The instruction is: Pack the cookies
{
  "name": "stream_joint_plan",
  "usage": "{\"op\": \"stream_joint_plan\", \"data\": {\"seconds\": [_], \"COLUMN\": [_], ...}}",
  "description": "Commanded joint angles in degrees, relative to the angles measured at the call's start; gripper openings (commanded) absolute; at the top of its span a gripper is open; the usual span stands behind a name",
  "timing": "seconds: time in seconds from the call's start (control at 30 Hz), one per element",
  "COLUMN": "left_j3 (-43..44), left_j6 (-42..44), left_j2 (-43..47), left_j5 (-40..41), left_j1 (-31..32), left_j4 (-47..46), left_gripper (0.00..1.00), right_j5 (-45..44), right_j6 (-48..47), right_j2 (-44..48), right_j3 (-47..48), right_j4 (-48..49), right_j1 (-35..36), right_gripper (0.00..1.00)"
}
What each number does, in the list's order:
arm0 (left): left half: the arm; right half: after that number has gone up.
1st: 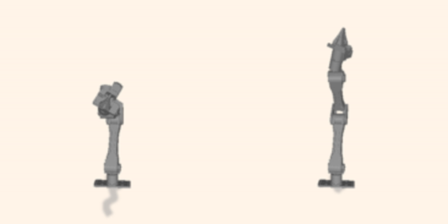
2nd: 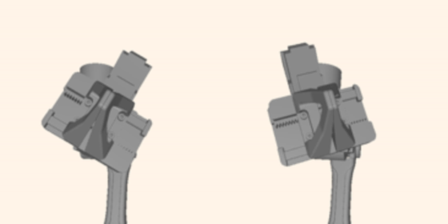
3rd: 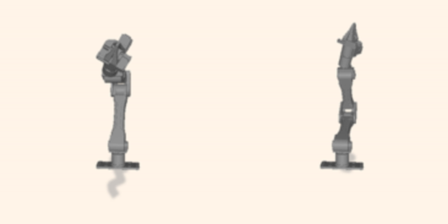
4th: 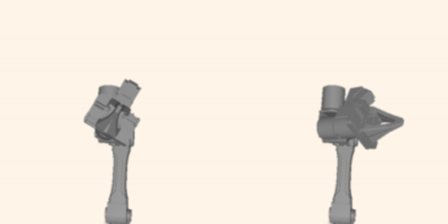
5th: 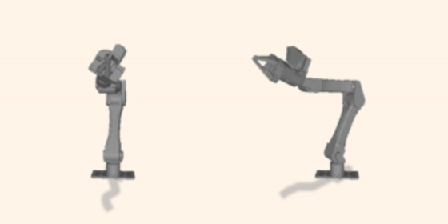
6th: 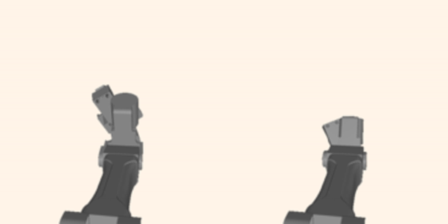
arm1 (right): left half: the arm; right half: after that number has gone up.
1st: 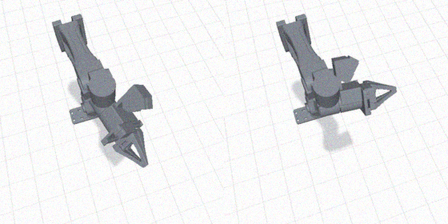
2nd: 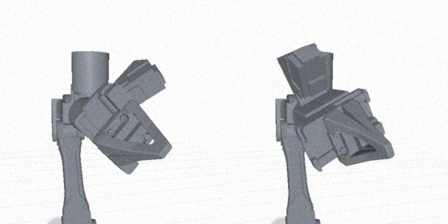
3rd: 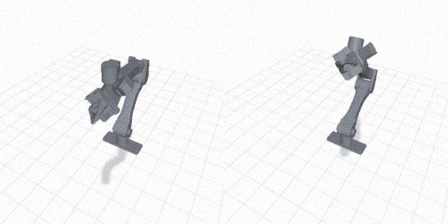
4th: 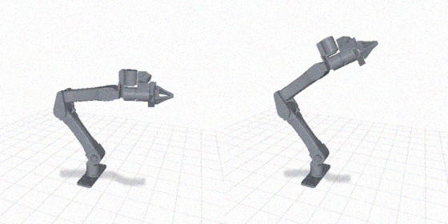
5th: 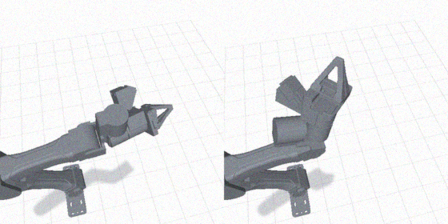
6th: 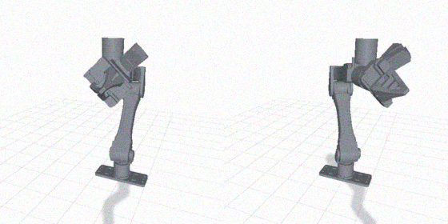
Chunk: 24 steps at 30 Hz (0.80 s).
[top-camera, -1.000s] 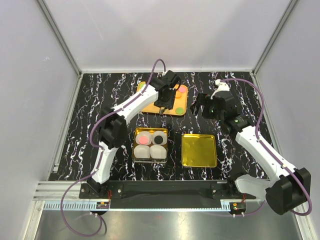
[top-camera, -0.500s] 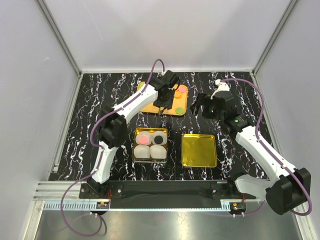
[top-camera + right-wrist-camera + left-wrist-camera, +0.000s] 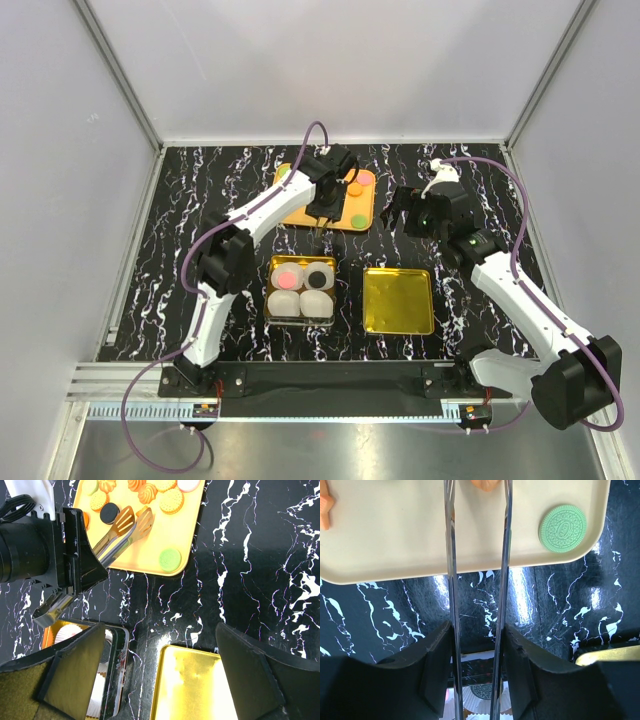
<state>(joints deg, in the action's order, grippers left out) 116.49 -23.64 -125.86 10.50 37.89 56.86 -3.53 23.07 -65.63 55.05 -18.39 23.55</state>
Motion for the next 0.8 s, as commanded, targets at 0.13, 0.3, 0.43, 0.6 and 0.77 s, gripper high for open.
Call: {"op": "stream_joint_plan", "data": {"seconds": [0.13, 0.3, 0.43, 0.6, 0.77], "left_j3": [1.11, 1.55, 1.81, 1.81, 0.76], "left_j6": [0.0, 0.43, 1.22, 2.28, 2.98], "left_j2": [2.29, 2.55, 4.04, 6.5, 9.76], "left_j5": [-0.57, -0.75, -0.22, -0.13, -0.04], "left_j1": [-0.36, -0.36, -0.36, -0.45, -0.45], "left_j4": [-2.02, -1.93, -1.14, -0.17, 0.53], "left_gripper": [0.45, 0.42, 0.4, 0.4, 0.38], "right_j5": [0.01, -0.07, -0.07, 0.01, 0.01], "right_j6": [-0.75, -0.83, -0.75, -0.75, -0.75], "right_j2": [1.38, 1.38, 1.38, 1.38, 1.38], "right_j3": [0.94, 0.94, 0.85, 0.85, 0.76], "right_j4": [0.81, 0.81, 0.81, 0.9, 0.9], "right_j1": [-0.26, -0.26, -0.26, -0.26, -0.26], "right_gripper": [1.0, 1.0, 1.0, 1.0, 1.0]}}
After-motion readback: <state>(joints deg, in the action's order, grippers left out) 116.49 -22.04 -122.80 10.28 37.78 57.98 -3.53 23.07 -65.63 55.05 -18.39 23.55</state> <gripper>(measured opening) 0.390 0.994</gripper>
